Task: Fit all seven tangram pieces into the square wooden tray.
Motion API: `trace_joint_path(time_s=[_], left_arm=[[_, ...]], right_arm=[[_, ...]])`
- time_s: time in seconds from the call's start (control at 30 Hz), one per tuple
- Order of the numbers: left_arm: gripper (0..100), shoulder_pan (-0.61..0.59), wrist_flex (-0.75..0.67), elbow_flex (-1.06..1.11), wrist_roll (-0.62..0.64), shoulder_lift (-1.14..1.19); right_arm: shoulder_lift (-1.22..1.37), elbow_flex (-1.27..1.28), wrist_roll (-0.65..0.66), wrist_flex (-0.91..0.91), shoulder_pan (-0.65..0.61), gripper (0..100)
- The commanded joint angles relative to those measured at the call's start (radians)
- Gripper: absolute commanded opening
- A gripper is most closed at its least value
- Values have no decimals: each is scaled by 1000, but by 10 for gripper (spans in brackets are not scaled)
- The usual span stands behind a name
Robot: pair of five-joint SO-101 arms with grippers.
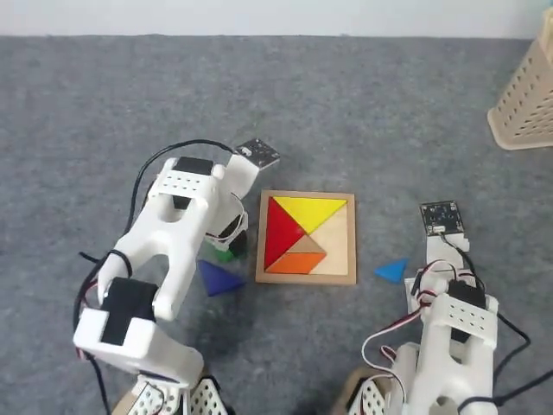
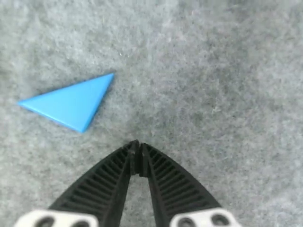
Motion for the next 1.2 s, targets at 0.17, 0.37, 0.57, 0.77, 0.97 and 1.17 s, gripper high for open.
trace_joint_path(time_s=[0.17, 0.37, 0.57, 0.77, 0.97, 1.17], left_arm=[[195, 14, -149, 110, -28, -44], [195, 11, -203, 136, -48, -44], [195, 12, -204, 124, -48, 9], [193, -14, -109, -31, -48, 157], [184, -6, -91, -44, -48, 176], [134, -6, -87, -50, -48, 172]], right_arm=[[-28, -6, 17, -16, -10, 10], [-28, -6, 15, -15, -10, 10], [-28, -6, 15, -13, -10, 10], [-28, -6, 15, -13, -10, 10], [-28, -6, 15, -13, -10, 10], [-28, -6, 15, -13, -10, 10]])
